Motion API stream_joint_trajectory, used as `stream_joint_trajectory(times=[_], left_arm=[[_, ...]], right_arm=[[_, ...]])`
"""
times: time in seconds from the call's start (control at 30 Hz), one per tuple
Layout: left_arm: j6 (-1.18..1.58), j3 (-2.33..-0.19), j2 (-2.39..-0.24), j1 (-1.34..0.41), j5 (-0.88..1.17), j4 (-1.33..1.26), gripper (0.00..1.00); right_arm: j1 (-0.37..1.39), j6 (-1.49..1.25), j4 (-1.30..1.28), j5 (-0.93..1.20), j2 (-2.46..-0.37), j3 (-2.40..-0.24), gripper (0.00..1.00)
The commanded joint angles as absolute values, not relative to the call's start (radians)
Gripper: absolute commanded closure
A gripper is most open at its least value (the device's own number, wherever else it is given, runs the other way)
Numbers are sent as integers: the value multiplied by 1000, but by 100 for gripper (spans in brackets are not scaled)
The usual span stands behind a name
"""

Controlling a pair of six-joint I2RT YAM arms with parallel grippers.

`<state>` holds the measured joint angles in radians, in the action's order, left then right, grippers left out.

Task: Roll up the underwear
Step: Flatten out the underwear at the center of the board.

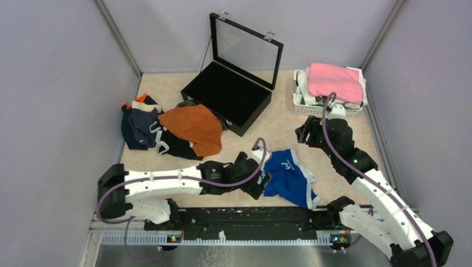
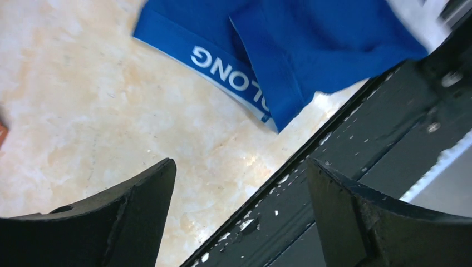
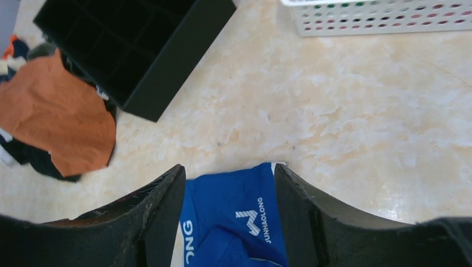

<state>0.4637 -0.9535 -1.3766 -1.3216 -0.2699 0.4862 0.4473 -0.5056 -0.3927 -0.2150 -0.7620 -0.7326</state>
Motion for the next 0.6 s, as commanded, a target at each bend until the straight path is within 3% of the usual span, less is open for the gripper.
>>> stream_joint_trajectory(times=[0.0, 0.13, 0.27, 0.57], left_arm=[[606, -912, -1238, -1283, -413, 410, 7], [778, -851, -1206, -1140, -402, 486, 8], [851, -771, -1139, -1030, -361, 464, 10], [971, -765, -1013, -999, -521, 629, 10]], right_arm=[[449, -399, -363, 5, -878, -761, 40], [465, -317, -345, 220, -1042, -799, 39], [575, -198, -362, 220, -1227, -892, 37], [663, -37, -389, 246, -1555, -1081, 40]])
